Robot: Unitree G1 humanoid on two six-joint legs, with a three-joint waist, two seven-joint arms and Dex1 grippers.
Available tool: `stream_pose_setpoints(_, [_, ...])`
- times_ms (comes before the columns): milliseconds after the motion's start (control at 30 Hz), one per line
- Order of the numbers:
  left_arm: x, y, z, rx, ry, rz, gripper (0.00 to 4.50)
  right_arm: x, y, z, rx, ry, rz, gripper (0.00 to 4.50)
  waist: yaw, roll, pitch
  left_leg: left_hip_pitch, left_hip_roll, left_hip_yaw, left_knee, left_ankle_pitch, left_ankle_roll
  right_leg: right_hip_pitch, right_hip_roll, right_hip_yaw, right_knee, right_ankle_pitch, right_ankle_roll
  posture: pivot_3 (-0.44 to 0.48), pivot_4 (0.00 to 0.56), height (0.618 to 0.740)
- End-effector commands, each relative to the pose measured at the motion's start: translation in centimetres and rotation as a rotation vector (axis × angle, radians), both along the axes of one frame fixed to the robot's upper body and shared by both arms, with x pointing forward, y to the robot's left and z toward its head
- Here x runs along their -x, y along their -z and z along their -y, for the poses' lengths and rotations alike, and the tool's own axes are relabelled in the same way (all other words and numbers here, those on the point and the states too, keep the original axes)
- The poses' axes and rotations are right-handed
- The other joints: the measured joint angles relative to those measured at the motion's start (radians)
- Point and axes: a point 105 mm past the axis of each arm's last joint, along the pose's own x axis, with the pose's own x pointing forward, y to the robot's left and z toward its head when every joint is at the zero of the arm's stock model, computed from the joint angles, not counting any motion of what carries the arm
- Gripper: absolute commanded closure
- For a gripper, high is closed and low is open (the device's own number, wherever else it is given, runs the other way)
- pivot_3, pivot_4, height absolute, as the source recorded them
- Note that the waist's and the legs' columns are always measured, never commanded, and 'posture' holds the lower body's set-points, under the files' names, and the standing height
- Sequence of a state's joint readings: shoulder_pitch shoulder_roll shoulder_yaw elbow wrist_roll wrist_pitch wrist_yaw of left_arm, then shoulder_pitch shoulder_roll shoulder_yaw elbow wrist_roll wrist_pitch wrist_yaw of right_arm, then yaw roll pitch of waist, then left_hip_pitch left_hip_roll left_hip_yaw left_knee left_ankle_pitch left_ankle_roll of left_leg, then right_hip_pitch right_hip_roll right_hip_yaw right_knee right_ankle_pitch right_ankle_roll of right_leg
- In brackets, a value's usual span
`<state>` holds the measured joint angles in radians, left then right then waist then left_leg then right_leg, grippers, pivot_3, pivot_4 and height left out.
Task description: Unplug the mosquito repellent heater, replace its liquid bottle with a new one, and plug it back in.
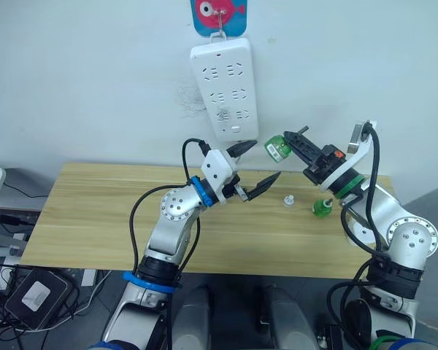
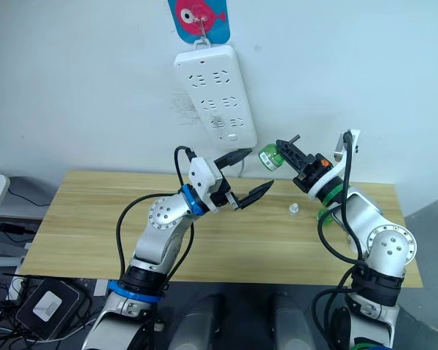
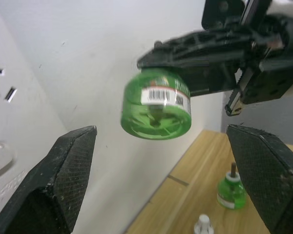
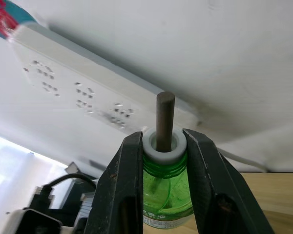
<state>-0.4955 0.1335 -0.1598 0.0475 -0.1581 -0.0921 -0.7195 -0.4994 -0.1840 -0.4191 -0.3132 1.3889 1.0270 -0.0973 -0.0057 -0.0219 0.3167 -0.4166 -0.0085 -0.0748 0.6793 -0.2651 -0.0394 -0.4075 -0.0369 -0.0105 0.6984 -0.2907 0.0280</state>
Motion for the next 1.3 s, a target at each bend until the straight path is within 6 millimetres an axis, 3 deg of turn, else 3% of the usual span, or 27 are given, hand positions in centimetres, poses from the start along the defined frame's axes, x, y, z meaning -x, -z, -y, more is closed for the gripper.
stream_pose_setpoints(33, [0.3, -1.3, 0.9, 0.04, 0.005, 0.048, 0.0, 1.5, -1.5, -0.7, -0.02, -0.055, 0.054, 3.67, -0.001, 0.0, 0.0, 0.0, 0.0, 0.0, 0.0, 0.0, 0.001, 0.0, 0.0, 0.0, 0.0, 0.0, 0.0, 0.028, 0.254, 0.74])
stream_pose_setpoints(333, [0.1, -2.5, 1.2, 0.064, 0.026, 0.07, 0.0, 2.1, -1.3, -0.9, -0.013, -0.075, 0.035, 3.67, -0.003, 0.0, -0.001, 0.0, 0.0, 0.0, 0.0, -0.001, 0.002, 0.0, 0.001, 0.0, 0.0, 0.0, 0.0, 0.023, 0.257, 0.74])
stream_pose_setpoints(433, [0.2, -2.5, 1.3, 0.07, 0.039, 0.069, 0.59, 2.1, -1.4, -0.8, -0.016, -0.074, 0.035, 3.67, -0.004, 0.0, -0.001, 0.0, 0.0, 0.0, 0.0, -0.001, 0.002, 0.0, 0.001, 0.0, 0.0, 0.0, 0.0, 0.021, 0.257, 0.74])
stream_pose_setpoints(633, [0.4, -2.5, 1.3, 0.077, 0.048, 0.063, 2.23, 2.1, -1.5, -0.8, -0.02, -0.072, 0.034, 3.67, -0.006, 0.0, -0.001, 0.0, 0.0, 0.0, 0.0, -0.001, 0.002, 0.0, 0.001, 0.0, 0.0, 0.0, 0.0, 0.016, 0.258, 0.74])
stream_pose_setpoints(800, [0.6, -2.6, 1.5, 0.08, 0.066, 0.057, 2.24, 2.3, -0.8, -1.2, 0.038, -0.091, 0.023, 3.67, -0.008, 0.0, -0.001, 0.0, 0.0, 0.0, 0.0, -0.001, 0.002, 0.0, 0.001, 0.0, 0.0, 0.0, 0.0, 0.017, 0.259, 0.74])
stream_pose_setpoints(967, [0.4, -2.4, 1.2, 0.07, 0.075, 0.023, 2.24, 3.7, -0.3, -2.3, 0.137, -0.203, 0.053, 1.93, -0.011, 0.0, -0.001, 0.0, 0.0, 0.0, 0.0, -0.001, 0.002, 0.0, 0.001, 0.0, 0.0, 0.0, 0.0, 0.014, 0.261, 0.74])
stream_pose_setpoints(1133, [0.2, -2.0, 0.1, 0.051, 0.102, -0.026, 2.24, 6.4, 0.9, -0.2, 0.354, -0.359, 0.025, 0.1, -0.012, 0.0, -0.001, -0.001, 0.0, -0.001, 0.0, -0.001, 0.003, 0.0, 0.001, 0.0, -0.001, 0.0, 0.0, -0.009, 0.272, 0.74])
stream_pose_setpoints(1233, [0.5, -1.4, -0.3, 0.025, 0.129, -0.043, 2.24, 6.7, 3.2, 3.2, 0.604, -0.328, -0.085, 0.05, -0.011, 0.0, -0.002, -0.001, -0.001, -0.001, 0.0, -0.002, 0.004, 0.0, 0.001, 0.0, -0.002, 0.0, 0.0, -0.021, 0.276, 0.74])
stream_pose_setpoints(1300, [0.7, -1.1, -0.4, 0.018, 0.139, -0.056, 2.24, 5.8, 4.8, 6.0, 0.791, -0.236, -0.147, 0.05, -0.012, 0.0, -0.002, -0.002, 0.0, -0.001, 0.001, -0.002, 0.004, 0.001, 0.001, 0.0, -0.003, 0.0, 0.0, -0.029, 0.28, 0.74])
